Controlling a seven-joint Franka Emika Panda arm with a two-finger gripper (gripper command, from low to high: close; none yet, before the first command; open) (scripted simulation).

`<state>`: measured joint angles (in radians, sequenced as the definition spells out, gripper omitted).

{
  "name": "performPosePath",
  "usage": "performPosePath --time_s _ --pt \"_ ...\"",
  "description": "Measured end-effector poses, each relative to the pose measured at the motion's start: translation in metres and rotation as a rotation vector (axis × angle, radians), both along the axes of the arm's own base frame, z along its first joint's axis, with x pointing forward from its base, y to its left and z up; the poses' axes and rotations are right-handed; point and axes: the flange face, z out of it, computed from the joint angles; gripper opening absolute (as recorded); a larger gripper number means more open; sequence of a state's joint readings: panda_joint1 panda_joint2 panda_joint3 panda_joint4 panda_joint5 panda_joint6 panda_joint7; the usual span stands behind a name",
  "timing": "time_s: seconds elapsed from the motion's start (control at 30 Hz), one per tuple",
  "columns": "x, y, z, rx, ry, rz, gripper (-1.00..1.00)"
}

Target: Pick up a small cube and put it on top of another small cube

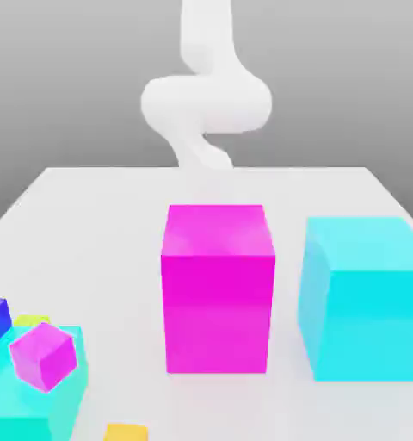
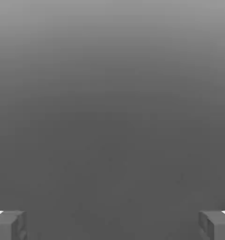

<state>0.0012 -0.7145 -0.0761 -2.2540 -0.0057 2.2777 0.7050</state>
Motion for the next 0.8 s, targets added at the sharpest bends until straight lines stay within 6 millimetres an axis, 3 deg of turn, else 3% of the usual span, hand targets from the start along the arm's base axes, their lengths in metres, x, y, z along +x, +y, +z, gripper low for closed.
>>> performPosePath --time_s 0.07,0.2,0.4,0.57,0.73,0.8 --pt "0.023 -0.031 -0.025 -0.004 0.058 0.011 0.0" --pt "0.061 -0.084 -0.101 0.009 0.172 0.025 0.0" --pt "0.08 -0.156 -0.229 0.027 0.339 0.027 0.0" --pt "0.06 -0.211 -0.334 0.033 0.478 0.012 0.0" --pt "0.009 -0.262 -0.428 0.027 0.623 -0.017 0.0" --pt "-0.02 -0.266 -0.467 0.024 0.687 -0.029 0.0"
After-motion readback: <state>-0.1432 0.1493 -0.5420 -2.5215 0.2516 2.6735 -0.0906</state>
